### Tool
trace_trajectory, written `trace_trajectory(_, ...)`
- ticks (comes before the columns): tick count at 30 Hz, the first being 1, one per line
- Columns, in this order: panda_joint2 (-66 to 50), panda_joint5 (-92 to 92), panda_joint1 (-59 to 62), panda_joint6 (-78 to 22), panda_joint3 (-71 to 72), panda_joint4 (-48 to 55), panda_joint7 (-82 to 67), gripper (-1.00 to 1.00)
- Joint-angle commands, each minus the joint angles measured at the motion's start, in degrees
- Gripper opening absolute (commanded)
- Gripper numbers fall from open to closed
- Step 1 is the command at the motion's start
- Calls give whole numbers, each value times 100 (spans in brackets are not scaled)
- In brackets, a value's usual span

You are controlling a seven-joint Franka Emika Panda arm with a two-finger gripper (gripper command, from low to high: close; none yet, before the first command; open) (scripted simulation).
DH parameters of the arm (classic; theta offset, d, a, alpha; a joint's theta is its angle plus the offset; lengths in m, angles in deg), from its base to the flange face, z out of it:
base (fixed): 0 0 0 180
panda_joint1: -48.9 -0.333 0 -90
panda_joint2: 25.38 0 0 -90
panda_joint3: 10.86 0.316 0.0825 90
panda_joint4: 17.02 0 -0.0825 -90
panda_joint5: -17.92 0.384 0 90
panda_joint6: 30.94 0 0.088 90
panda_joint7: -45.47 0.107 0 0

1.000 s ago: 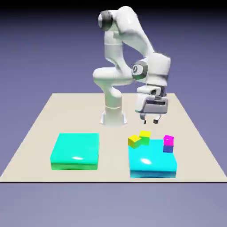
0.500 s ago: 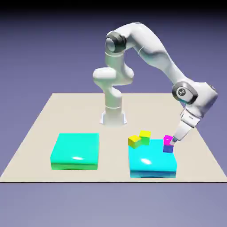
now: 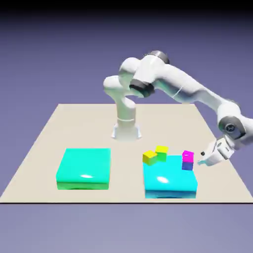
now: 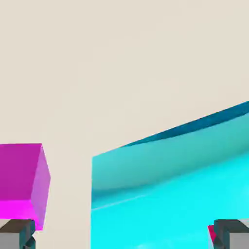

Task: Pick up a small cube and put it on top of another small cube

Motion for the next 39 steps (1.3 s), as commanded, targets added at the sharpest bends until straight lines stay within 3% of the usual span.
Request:
trace_trajectory(1, -208, -45, -18, -209, 112, 116, 115, 0)
trace_trajectory(14, -2908, -631, -247, -2920, 1572, 1622, 1614, 0)
trace_trajectory(22, -3177, -654, 533, -2448, 1350, 380, 2181, 0)
trace_trajectory(23, -3177, -654, 533, -2448, 1350, 380, 2181, -100)
trace_trajectory(30, -2941, -450, -257, -2941, 1537, 1553, 1828, -100)
trace_trajectory(39, -1072, 768, -400, -2174, 184, 1097, 402, -100)
